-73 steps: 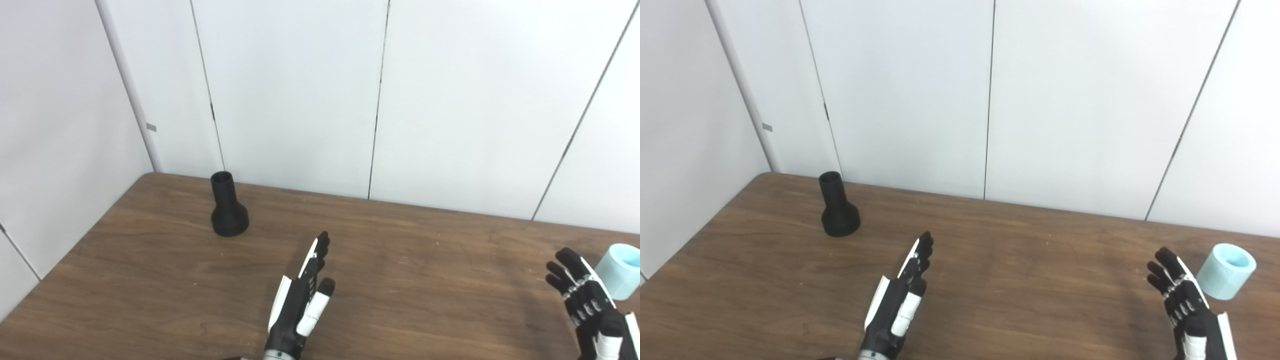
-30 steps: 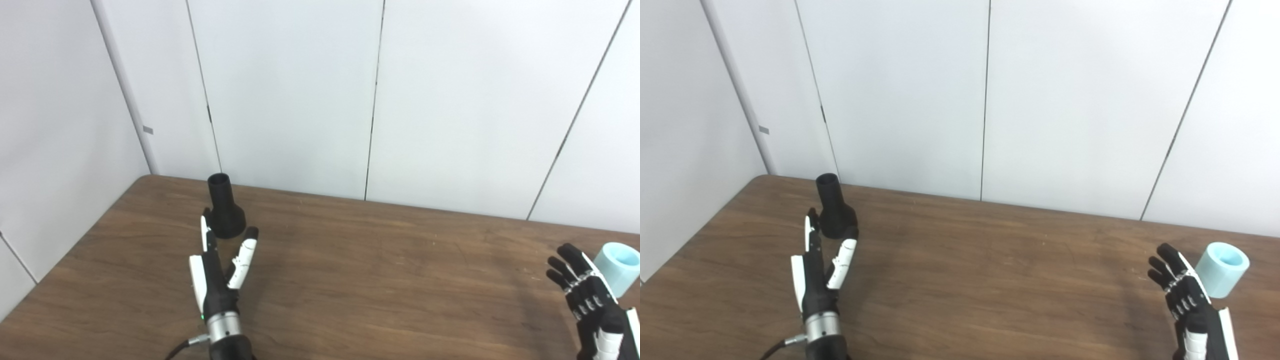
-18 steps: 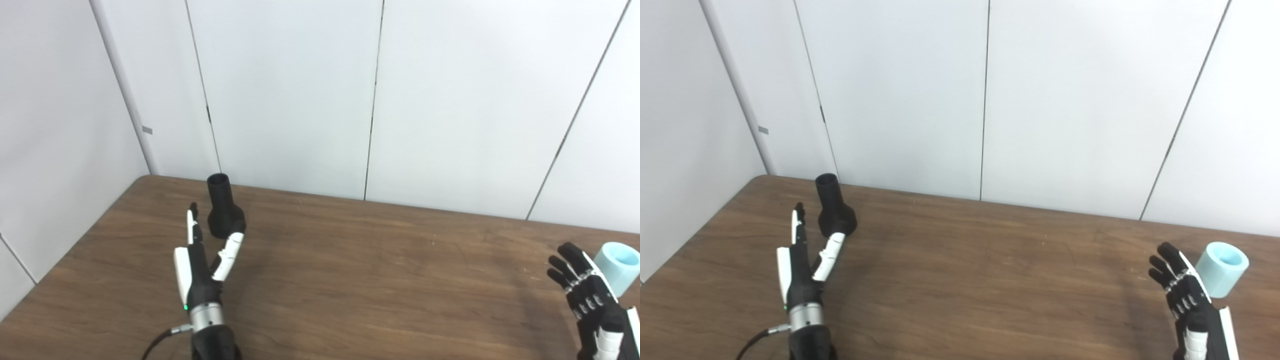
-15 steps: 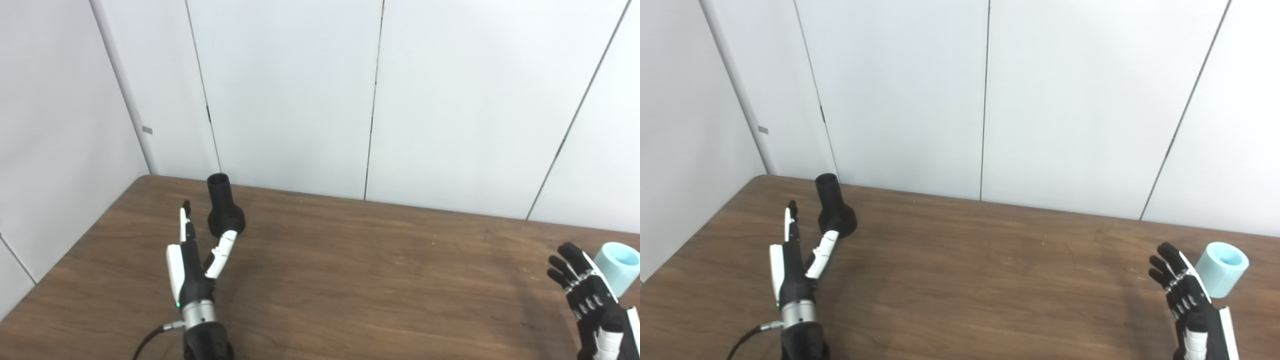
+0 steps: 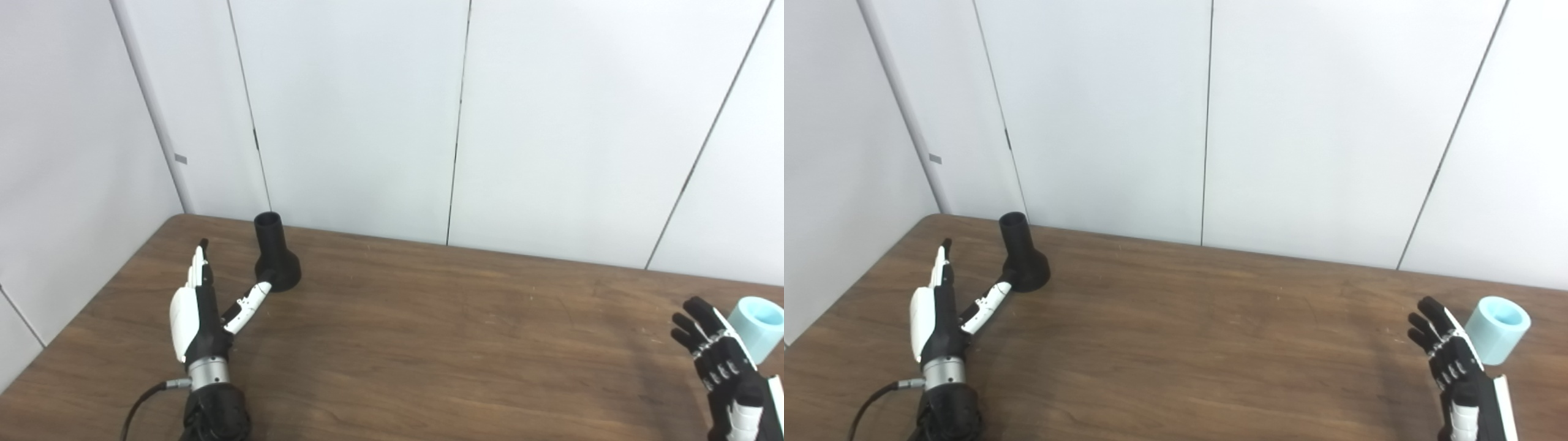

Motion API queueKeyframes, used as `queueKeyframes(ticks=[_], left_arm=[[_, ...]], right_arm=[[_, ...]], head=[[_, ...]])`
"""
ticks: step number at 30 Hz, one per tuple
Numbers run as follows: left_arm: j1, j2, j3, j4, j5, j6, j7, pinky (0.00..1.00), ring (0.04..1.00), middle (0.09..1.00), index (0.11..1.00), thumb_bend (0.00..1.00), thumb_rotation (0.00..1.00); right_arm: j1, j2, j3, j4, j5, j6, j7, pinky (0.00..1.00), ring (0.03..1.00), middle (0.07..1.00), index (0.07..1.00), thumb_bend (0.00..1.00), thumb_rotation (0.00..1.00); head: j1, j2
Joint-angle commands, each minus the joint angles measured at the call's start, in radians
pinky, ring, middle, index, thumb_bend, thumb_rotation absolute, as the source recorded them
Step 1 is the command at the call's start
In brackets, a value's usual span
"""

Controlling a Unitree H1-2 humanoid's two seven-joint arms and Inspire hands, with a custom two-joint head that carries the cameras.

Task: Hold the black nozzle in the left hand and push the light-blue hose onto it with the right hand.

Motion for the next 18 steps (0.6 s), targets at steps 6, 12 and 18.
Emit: queueKeyframes(ticks=[6,12,18], left_arm=[[-0.012,0.045,-0.032,0.035,0.043,0.003,-0.007,1.00,1.000,0.988,0.881,0.77,0.63],[-0.032,0.076,-0.059,0.049,0.042,0.001,-0.038,1.00,1.000,0.982,0.873,0.79,0.63],[-0.048,0.091,-0.079,0.076,0.031,-0.039,-0.056,1.00,1.000,0.980,0.860,0.80,0.61]], right_arm=[[0.082,0.022,0.003,0.101,-0.004,-0.013,-0.006,0.85,0.878,0.905,0.879,0.73,1.00],[0.081,0.021,0.003,0.102,-0.003,-0.012,-0.006,0.85,0.879,0.905,0.880,0.72,1.00],[0.083,0.021,0.003,0.096,-0.004,-0.007,-0.006,0.85,0.878,0.905,0.880,0.72,1.00]], head=[[0.003,0.002],[0.001,0.003],[0.002,0.004]])
